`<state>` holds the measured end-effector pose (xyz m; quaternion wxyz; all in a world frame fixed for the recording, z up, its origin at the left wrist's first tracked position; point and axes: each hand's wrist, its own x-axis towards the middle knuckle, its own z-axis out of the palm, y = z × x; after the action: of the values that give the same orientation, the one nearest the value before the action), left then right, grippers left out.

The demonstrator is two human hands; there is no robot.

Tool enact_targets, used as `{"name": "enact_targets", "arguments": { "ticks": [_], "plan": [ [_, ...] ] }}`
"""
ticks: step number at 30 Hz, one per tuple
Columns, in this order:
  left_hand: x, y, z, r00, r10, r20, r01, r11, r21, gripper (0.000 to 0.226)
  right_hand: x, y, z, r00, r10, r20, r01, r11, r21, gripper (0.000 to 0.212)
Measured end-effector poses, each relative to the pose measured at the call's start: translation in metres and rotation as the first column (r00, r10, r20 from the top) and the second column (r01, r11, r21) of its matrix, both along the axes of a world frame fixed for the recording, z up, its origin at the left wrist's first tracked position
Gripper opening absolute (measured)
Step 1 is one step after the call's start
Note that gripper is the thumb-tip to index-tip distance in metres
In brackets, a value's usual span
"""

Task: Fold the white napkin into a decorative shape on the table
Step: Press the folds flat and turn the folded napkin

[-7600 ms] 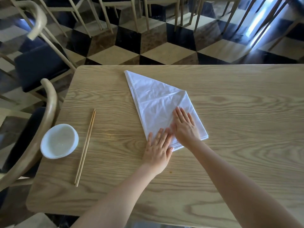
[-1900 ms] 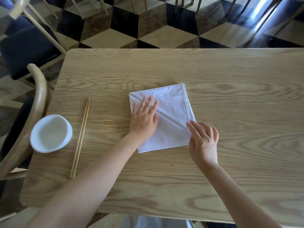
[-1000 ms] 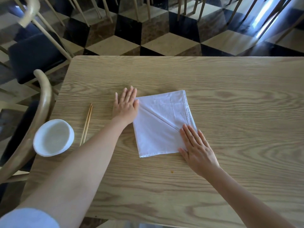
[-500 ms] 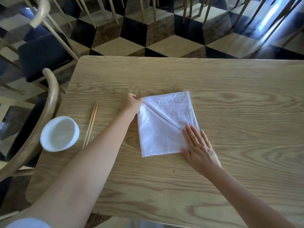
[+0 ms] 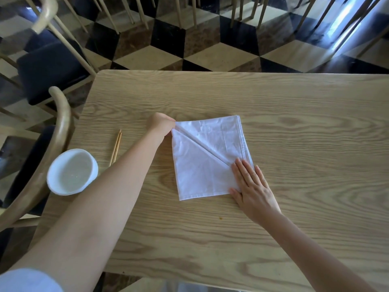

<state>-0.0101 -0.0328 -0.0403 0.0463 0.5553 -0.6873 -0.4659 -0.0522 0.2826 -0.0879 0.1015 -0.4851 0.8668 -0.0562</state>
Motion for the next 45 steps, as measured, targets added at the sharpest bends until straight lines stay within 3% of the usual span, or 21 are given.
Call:
{"name": "enact_targets", "arguments": {
  "ticks": [4, 7, 10, 13, 16, 18, 21, 24, 27, 29, 32, 34, 36, 39, 41, 45],
  "plan": [
    [0.002, -0.006, 0.001, 0.998, 0.063, 0.005, -0.063, 0.998, -0.019, 0.028, 0.000, 0.000, 0.000, 1.000, 0.007, -0.009, -0.007, 1.000, 0.012, 0.063],
    [0.005, -0.007, 0.001, 0.981, 0.164, -0.107, -0.148, 0.979, 0.141, 0.028, 0.000, 0.001, 0.001, 1.000, 0.012, 0.011, -0.012, 1.000, 0.011, 0.063],
    [0.017, 0.004, 0.004, 0.866, 0.422, -0.267, -0.340, 0.890, 0.305, 0.031, 0.001, 0.000, 0.003, 0.999, 0.017, 0.049, -0.017, 1.000, -0.008, 0.063],
    [0.043, 0.045, 0.000, 0.886, 0.403, -0.230, -0.372, 0.913, 0.168, 0.040, -0.004, -0.001, 0.006, 0.971, 0.008, 0.238, 0.016, 0.995, -0.102, 0.059],
    [0.070, 0.112, -0.005, 0.950, 0.228, -0.214, -0.216, 0.973, 0.078, 0.038, -0.009, -0.003, 0.021, 0.845, -0.119, 0.521, 0.327, 0.887, -0.327, 0.045],
    [0.082, 0.142, -0.009, 0.960, 0.184, -0.211, -0.173, 0.982, 0.071, 0.040, -0.010, -0.002, 0.028, 0.807, -0.289, 0.514, 0.511, 0.778, -0.366, 0.034],
    [0.092, 0.159, -0.013, 0.942, 0.269, -0.200, -0.241, 0.958, 0.154, 0.045, -0.012, -0.003, 0.032, 0.729, -0.430, 0.532, 0.624, 0.737, -0.259, 0.017],
    [0.097, 0.165, -0.011, 0.923, 0.295, -0.247, -0.262, 0.952, 0.159, 0.048, -0.011, -0.006, 0.032, 0.698, -0.431, 0.572, 0.605, 0.782, -0.150, 0.019],
    [0.104, 0.162, -0.007, 0.937, 0.254, -0.240, -0.264, 0.964, -0.009, 0.049, -0.005, -0.011, 0.033, 0.645, -0.458, 0.612, 0.624, 0.778, -0.076, 0.022],
    [0.112, 0.160, -0.008, 0.978, 0.121, -0.170, -0.166, 0.946, -0.279, 0.049, 0.003, -0.011, 0.033, 0.621, -0.452, 0.640, 0.627, 0.777, -0.060, 0.025],
    [0.121, 0.172, -0.014, 0.968, -0.246, 0.045, 0.213, 0.712, -0.669, 0.042, 0.015, -0.006, 0.034, 0.703, -0.428, 0.568, 0.560, 0.826, -0.071, 0.036],
    [0.119, 0.189, -0.019, 0.872, -0.460, 0.164, 0.430, 0.561, -0.707, 0.039, 0.014, 0.001, 0.037, 0.852, -0.355, 0.386, 0.441, 0.883, -0.163, 0.043],
    [0.113, 0.205, -0.023, 0.772, -0.602, 0.205, 0.552, 0.474, -0.686, 0.036, 0.005, 0.010, 0.039, 0.955, -0.137, 0.262, 0.200, 0.953, -0.229, 0.046],
    [0.100, 0.216, -0.027, 0.745, -0.633, 0.208, 0.579, 0.460, -0.674, 0.029, -0.009, 0.021, 0.038, 0.960, 0.144, 0.238, -0.135, 0.989, -0.055, 0.049],
    [0.094, 0.217, -0.028, 0.751, -0.623, 0.219, 0.573, 0.450, -0.686, 0.024, -0.015, 0.024, 0.034, 0.951, 0.198, 0.237, -0.194, 0.980, -0.040, 0.044],
    [0.086, 0.216, -0.025, 0.740, -0.621, 0.260, 0.583, 0.397, -0.709, 0.018, -0.017, 0.016, 0.036, 0.964, 0.245, 0.108, -0.222, 0.957, -0.186, 0.015]
  ]
}}
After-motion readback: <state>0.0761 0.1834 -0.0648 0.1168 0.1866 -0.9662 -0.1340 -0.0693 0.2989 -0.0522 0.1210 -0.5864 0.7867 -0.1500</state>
